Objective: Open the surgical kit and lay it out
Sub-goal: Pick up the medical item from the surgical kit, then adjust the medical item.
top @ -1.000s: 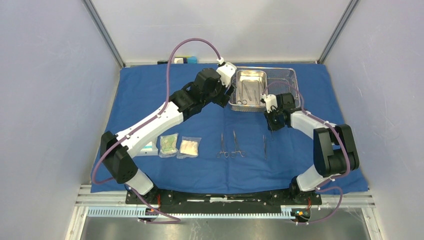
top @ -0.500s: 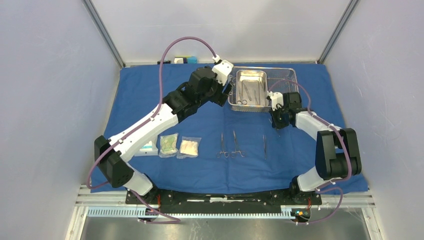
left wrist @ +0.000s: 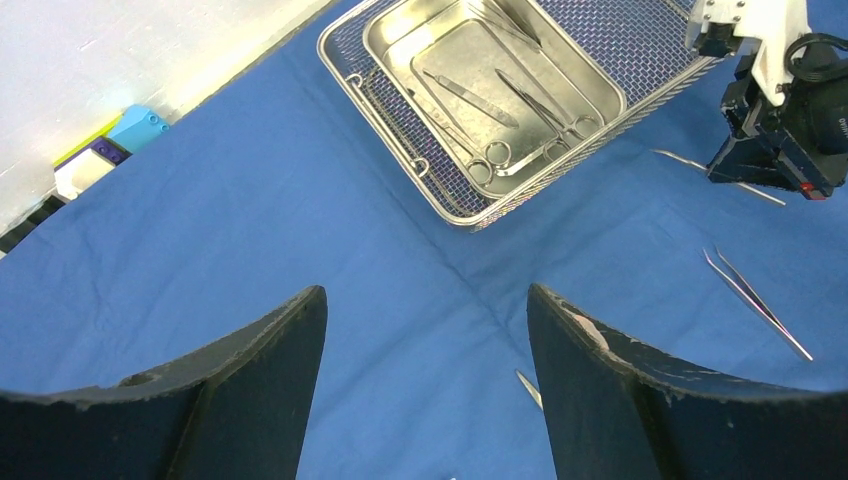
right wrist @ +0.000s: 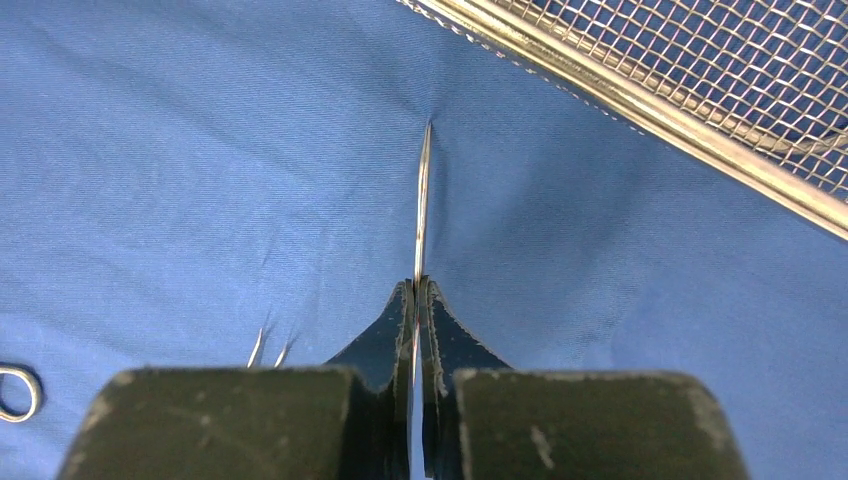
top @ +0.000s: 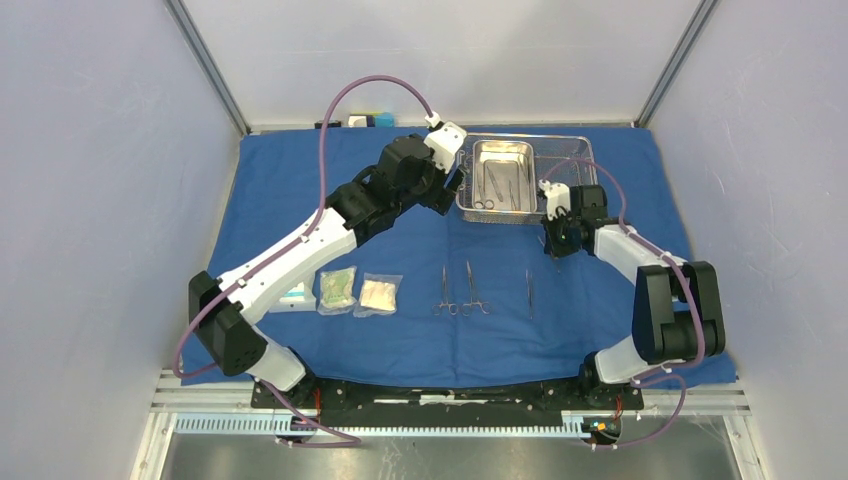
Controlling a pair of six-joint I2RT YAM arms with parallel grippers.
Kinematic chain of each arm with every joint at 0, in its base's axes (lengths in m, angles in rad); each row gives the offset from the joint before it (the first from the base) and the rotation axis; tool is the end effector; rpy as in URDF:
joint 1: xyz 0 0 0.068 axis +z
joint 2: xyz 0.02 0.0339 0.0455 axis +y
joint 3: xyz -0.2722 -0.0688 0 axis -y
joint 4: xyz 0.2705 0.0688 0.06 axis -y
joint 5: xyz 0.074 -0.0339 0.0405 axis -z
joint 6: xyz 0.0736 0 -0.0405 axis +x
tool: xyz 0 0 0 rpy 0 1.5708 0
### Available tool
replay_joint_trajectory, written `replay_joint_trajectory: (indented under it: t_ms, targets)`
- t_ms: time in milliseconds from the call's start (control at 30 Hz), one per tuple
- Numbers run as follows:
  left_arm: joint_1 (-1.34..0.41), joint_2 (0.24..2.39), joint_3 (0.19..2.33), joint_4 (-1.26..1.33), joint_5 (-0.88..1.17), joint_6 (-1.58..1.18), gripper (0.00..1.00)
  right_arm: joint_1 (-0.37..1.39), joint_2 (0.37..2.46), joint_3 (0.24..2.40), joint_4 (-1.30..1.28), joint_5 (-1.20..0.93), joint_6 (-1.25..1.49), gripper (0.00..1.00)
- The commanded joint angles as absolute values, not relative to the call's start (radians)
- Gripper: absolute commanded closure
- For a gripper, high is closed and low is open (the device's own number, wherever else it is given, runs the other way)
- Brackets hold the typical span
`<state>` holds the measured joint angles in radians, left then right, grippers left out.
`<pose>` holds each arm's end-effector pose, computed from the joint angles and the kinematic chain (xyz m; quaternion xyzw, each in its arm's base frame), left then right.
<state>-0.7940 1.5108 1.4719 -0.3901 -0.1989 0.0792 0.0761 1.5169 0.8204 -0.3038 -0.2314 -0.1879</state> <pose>0.2972 -0.2816 0.3739 0.3054 0.7814 -0.1099 0.5330 0.3277 0.0419 0.1352 -0.1577 0.9406 0.0950 0.2853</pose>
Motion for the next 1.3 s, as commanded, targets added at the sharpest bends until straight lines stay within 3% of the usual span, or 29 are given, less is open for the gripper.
replay_joint_trajectory:
  t_ms: [0, 600, 833, 1067, 1267]
  targets:
    - [-0.798, 1.463, 1.46, -0.358, -0.186, 0.098, 0.2, 0.077, 1.463, 0.824, -0.284, -0.268, -0.182, 0.98]
    - [-0.798, 1.474, 1.456, -0.356, -0.17, 0.104, 0.2, 0.078, 1.445, 0.868, -0.368, -0.232, -0.232, 1.0]
    - [-0.781, 1.467, 1.437, -0.354, -0.033, 0.069, 0.19, 0.078, 1.366, 0.881, -0.306, -0.493, -0.194, 1.0]
    - [-0.603, 1.433, 1.314, -0.179, 0.509, -0.26, 0.23, 0.079, 1.305, 0.806, 0.074, -0.869, 0.11, 1.0]
    - [-0.565, 1.421, 1.223, -0.009, 0.653, -0.416, 0.22, 0.118, 1.303, 0.687, 0.696, -0.993, 0.598, 1.0]
